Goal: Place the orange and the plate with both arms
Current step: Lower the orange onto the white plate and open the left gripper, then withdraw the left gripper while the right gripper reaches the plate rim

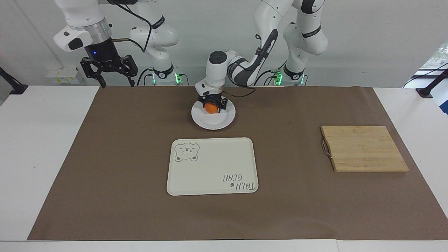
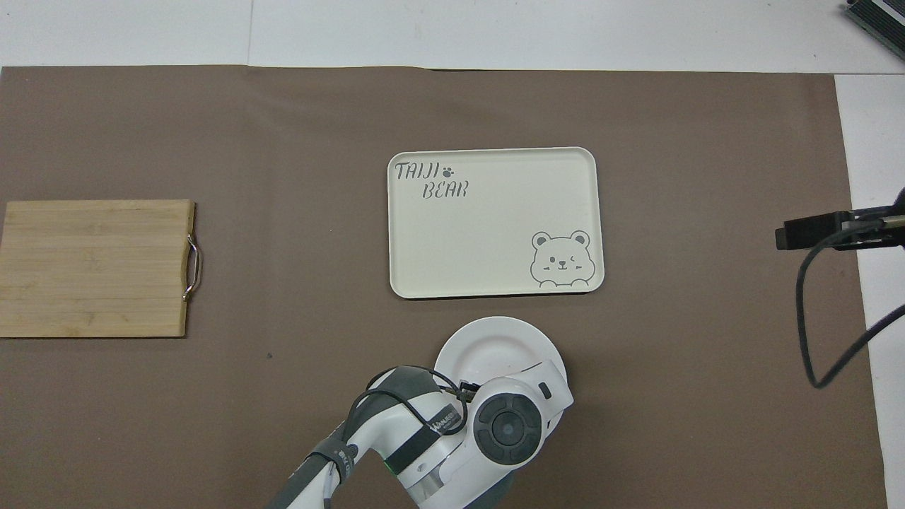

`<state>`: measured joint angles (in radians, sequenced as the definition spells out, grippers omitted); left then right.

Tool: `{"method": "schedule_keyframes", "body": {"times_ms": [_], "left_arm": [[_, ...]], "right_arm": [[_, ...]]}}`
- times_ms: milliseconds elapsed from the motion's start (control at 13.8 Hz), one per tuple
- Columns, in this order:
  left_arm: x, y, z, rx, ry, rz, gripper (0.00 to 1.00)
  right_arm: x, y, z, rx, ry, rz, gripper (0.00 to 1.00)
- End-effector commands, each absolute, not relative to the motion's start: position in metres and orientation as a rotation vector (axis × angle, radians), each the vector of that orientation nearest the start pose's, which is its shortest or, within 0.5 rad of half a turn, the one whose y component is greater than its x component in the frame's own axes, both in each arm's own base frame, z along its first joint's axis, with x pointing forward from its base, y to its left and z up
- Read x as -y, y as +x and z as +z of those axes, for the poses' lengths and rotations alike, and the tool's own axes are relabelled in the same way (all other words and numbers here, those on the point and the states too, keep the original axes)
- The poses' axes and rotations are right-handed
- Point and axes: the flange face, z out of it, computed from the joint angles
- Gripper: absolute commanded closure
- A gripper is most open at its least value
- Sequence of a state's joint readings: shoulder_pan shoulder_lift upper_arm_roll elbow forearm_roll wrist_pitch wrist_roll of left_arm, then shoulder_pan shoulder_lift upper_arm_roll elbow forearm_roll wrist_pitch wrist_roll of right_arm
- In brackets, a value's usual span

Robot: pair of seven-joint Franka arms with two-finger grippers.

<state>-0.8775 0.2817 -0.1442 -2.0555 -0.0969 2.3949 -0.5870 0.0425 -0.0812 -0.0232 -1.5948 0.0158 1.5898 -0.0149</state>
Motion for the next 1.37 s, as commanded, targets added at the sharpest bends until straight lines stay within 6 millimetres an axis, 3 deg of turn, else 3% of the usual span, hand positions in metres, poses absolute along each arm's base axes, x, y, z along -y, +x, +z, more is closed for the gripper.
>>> {"method": "schedule_keyframes", "body": {"times_ms": [0, 289, 506, 722, 867, 1011, 1300], "left_arm": [[0.483, 0.347, 0.349, -0.463, -3.205, 0.085, 0.00], [0.440, 0.397, 0.394, -0.308, -3.224, 0.072, 0.00], [0.407, 0.444, 0.423, -0.172, -3.236, 0.070, 0.00], [0.355, 0.485, 0.438, -0.016, -3.242, 0.062, 0.00], [0.316, 0.510, 0.448, -0.048, -3.248, 0.034, 0.00], [0.272, 0.532, 0.461, -0.087, -3.250, 0.008, 0.00], [0.191, 0.562, 0.483, -0.116, -3.249, -0.032, 0.00]], "right_arm": [[-0.008, 0.526, 0.657, 0.075, -3.113, -0.110, 0.00], [-0.013, 0.520, 0.642, 0.080, -3.075, -0.056, 0.00], [-0.012, 0.509, 0.619, 0.072, -3.019, 0.023, 0.00], [-0.015, 0.495, 0.572, 0.151, -2.935, 0.120, 0.00], [-0.019, 0.493, 0.537, 0.174, -2.881, 0.144, 0.00], [-0.026, 0.475, 0.511, 0.174, -2.794, 0.201, 0.00], [-0.038, 0.451, 0.428, 0.156, -2.599, 0.269, 0.00]]}}
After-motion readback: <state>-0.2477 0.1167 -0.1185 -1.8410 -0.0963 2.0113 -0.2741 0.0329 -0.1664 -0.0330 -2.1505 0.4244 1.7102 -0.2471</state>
